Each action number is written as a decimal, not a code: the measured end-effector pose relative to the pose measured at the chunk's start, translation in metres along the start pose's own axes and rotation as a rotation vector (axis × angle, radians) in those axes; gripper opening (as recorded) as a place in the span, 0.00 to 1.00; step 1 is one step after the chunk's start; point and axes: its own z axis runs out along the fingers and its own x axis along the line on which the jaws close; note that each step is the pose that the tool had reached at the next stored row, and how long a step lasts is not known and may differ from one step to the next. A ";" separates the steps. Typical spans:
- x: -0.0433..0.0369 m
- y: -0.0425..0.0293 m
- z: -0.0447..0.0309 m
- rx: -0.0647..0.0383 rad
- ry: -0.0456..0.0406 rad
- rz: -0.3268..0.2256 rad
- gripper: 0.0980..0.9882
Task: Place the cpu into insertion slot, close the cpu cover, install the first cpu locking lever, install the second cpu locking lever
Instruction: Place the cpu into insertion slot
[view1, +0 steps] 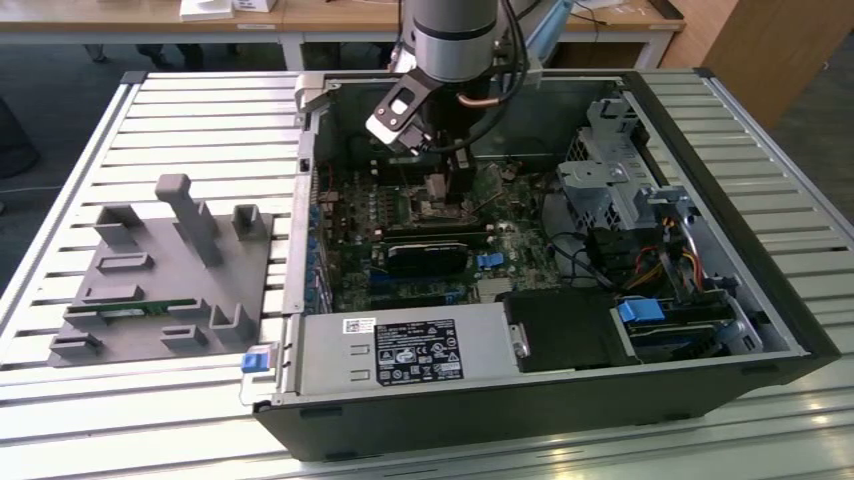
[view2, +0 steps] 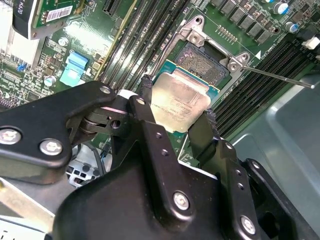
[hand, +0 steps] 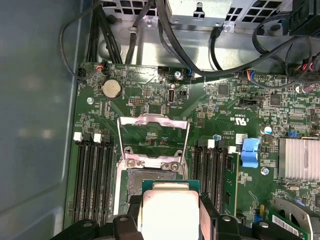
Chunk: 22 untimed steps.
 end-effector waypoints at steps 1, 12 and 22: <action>0.0000 0.0000 0.0002 0.000 0.0001 0.000 0.49; 0.0025 -0.0006 0.0095 0.000 0.0001 0.000 0.49; 0.0045 -0.0009 0.0141 -0.001 -0.0024 0.032 0.49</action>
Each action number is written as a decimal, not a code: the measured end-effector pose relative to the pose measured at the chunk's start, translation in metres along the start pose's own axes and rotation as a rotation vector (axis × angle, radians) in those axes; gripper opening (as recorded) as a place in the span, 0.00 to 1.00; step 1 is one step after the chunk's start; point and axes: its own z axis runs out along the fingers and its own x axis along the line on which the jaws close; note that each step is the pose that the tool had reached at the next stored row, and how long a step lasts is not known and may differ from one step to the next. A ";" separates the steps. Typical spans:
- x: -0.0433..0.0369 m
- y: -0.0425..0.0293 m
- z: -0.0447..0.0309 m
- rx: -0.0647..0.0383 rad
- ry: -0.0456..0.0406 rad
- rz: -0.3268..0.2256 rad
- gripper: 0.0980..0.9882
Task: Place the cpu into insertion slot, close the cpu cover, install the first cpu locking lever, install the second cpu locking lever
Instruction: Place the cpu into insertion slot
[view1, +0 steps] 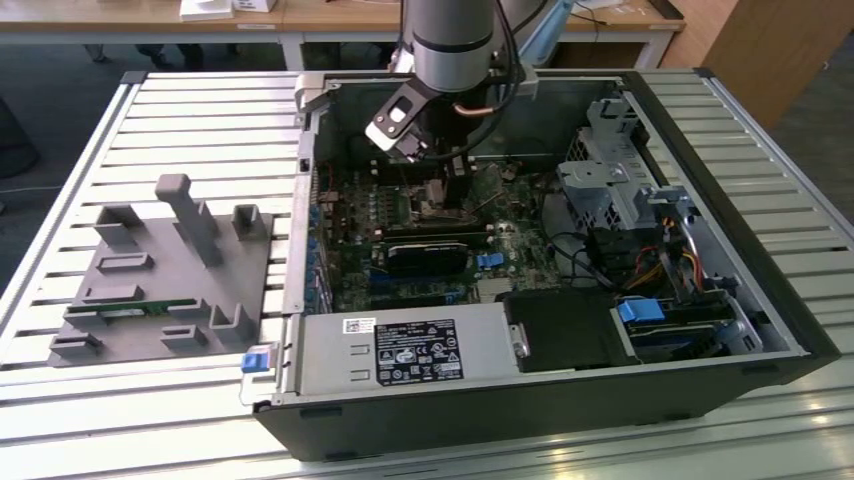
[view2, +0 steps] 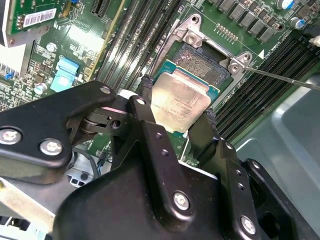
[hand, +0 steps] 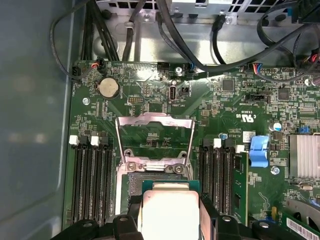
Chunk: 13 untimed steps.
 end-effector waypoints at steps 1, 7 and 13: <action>0.0002 0.0000 0.0003 0.000 0.0001 0.000 0.49; 0.0005 0.0000 0.0008 0.000 -0.0004 0.000 0.49; 0.0004 0.0000 0.0019 0.000 -0.0008 0.000 0.49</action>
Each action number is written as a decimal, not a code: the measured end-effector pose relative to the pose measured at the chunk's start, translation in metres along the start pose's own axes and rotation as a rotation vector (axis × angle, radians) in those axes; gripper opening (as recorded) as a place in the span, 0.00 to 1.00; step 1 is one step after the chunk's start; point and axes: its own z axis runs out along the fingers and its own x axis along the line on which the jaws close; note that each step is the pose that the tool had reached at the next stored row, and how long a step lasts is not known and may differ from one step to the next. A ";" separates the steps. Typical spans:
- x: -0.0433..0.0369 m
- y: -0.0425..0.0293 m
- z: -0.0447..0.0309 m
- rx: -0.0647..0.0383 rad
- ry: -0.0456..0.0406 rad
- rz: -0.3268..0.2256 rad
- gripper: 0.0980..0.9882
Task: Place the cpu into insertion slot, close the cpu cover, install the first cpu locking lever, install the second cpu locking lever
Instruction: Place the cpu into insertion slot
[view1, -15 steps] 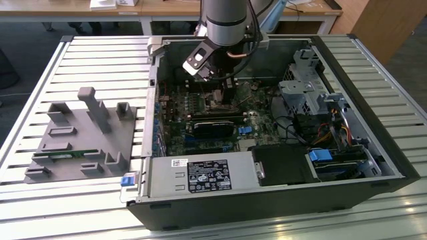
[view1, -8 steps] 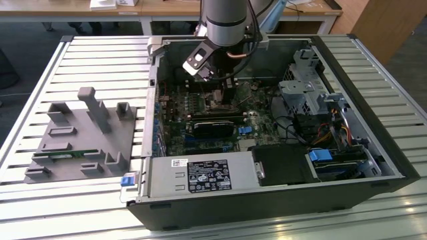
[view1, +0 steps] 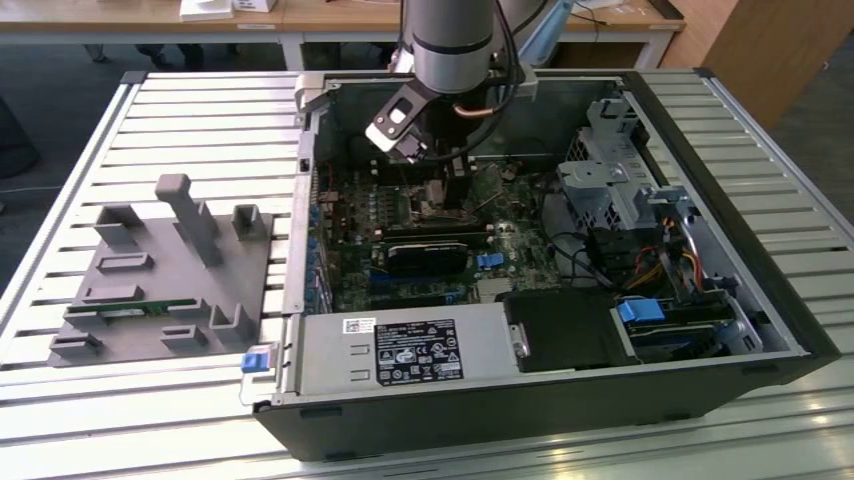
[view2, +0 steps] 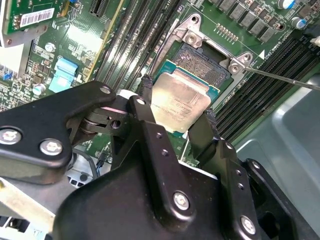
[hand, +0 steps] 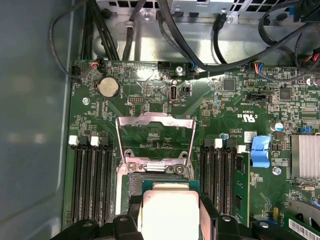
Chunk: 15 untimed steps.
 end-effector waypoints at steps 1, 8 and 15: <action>0.0000 0.0000 0.0002 0.000 0.0000 0.000 0.49; 0.0013 -0.0001 0.0022 0.000 0.0000 0.000 0.49; 0.0059 -0.0005 0.0086 0.000 -0.0004 0.000 0.49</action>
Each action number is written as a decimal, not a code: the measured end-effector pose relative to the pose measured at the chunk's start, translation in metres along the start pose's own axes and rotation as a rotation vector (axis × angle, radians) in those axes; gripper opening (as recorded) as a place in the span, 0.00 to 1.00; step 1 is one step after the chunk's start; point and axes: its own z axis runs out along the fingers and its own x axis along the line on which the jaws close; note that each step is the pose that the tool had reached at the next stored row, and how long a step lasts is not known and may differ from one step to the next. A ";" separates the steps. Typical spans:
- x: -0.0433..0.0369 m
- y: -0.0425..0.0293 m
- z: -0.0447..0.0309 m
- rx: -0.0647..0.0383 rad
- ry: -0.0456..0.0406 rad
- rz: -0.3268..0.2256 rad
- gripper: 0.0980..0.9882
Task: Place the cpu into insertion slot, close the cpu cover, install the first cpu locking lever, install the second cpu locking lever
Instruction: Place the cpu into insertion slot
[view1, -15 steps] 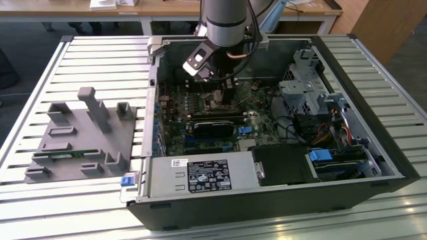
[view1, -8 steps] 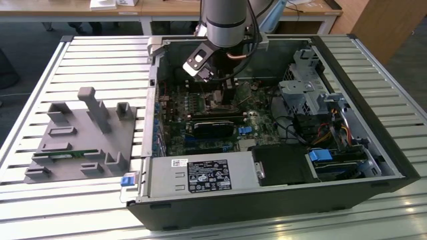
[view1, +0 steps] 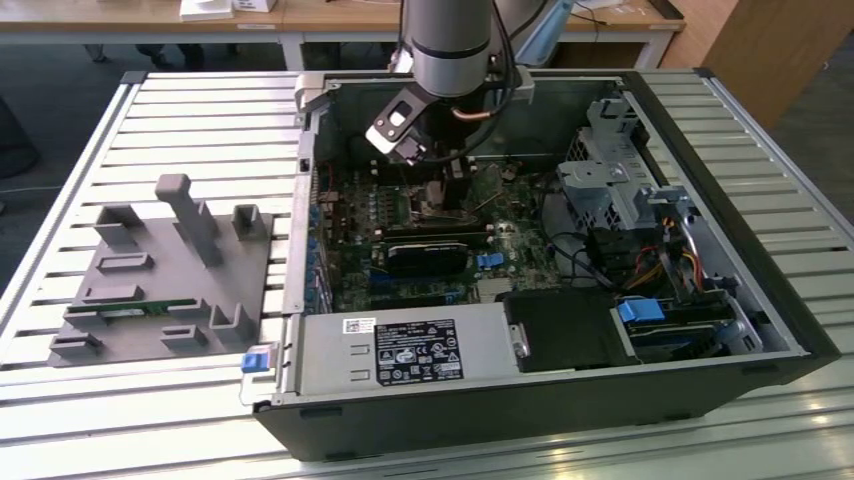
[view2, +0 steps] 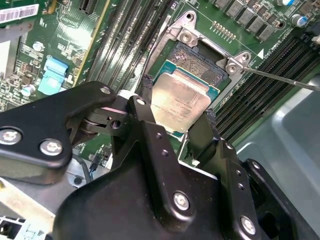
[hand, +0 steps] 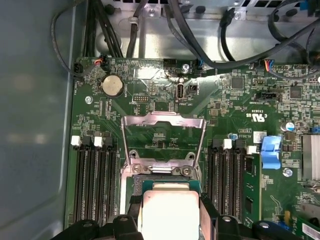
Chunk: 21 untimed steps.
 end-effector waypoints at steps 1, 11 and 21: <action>0.0001 -0.0001 0.0009 0.000 -0.0001 0.000 0.49; 0.0000 -0.0023 0.0085 0.000 -0.0002 0.001 0.49; 0.0042 -0.0047 0.0126 0.000 -0.0009 0.001 0.49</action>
